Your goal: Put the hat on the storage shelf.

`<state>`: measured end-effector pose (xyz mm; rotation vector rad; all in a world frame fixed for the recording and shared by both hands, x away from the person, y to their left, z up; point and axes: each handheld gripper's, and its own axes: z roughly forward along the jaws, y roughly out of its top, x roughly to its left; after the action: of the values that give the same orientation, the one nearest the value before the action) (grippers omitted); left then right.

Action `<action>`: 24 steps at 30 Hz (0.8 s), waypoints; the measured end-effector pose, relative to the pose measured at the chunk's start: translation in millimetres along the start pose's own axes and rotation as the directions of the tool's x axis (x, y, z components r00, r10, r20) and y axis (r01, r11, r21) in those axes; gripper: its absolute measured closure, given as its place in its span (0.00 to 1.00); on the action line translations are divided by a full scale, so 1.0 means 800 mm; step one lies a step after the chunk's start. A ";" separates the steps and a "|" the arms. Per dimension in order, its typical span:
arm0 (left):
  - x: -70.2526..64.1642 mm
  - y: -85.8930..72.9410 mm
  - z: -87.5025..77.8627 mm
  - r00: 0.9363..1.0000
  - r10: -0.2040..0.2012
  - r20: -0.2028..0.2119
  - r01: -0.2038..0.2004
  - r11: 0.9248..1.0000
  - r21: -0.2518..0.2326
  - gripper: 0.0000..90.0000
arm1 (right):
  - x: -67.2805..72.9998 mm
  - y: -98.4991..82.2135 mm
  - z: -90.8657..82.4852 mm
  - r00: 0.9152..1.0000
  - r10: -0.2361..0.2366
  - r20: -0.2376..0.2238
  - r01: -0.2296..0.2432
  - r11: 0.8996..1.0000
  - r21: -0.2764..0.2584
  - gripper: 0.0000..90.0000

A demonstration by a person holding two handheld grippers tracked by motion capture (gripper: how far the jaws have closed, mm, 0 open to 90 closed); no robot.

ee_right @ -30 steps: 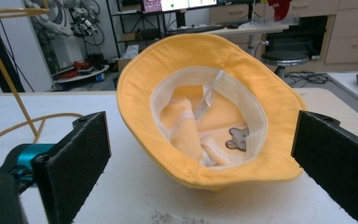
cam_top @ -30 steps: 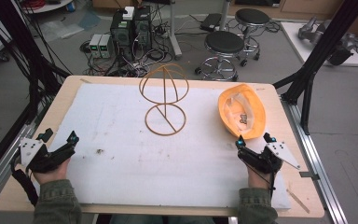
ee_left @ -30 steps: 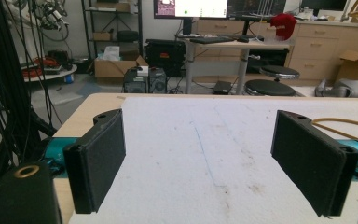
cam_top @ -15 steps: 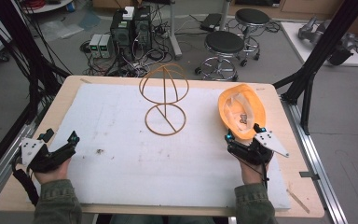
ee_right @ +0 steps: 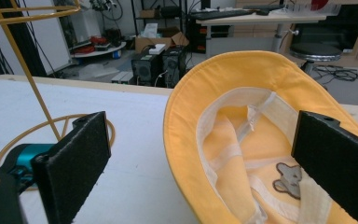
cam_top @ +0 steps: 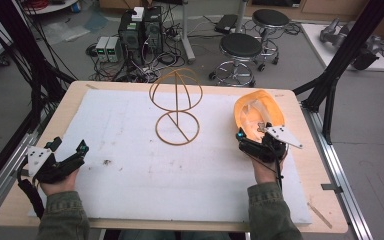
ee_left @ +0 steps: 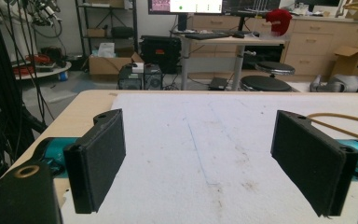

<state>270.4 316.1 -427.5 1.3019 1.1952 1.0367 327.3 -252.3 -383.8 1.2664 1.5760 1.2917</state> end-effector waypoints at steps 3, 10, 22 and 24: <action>0.001 0.000 0.000 1.000 -0.001 -0.001 0.001 1.000 -0.003 0.20 | 0.001 0.005 0.010 1.000 -0.005 0.008 0.005 1.000 0.010 0.04; 0.000 0.000 0.000 1.000 0.006 -0.011 -0.007 1.000 -0.009 0.20 | 0.001 0.005 0.031 0.999 -0.007 0.038 0.006 0.999 0.033 0.04; -0.002 0.002 -0.003 1.000 0.011 -0.027 -0.012 0.999 -0.038 0.21 | 0.007 0.014 0.066 0.999 -0.016 0.041 0.013 0.996 0.084 0.03; -0.002 0.002 -0.003 1.000 0.011 -0.027 -0.012 0.999 -0.039 0.21 | 0.008 0.014 0.073 0.999 -0.023 0.043 0.019 0.995 0.095 0.03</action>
<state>267.9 314.7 -425.4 1.2697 1.1829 1.0839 382.9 -230.8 -385.7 1.3237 1.6313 1.1803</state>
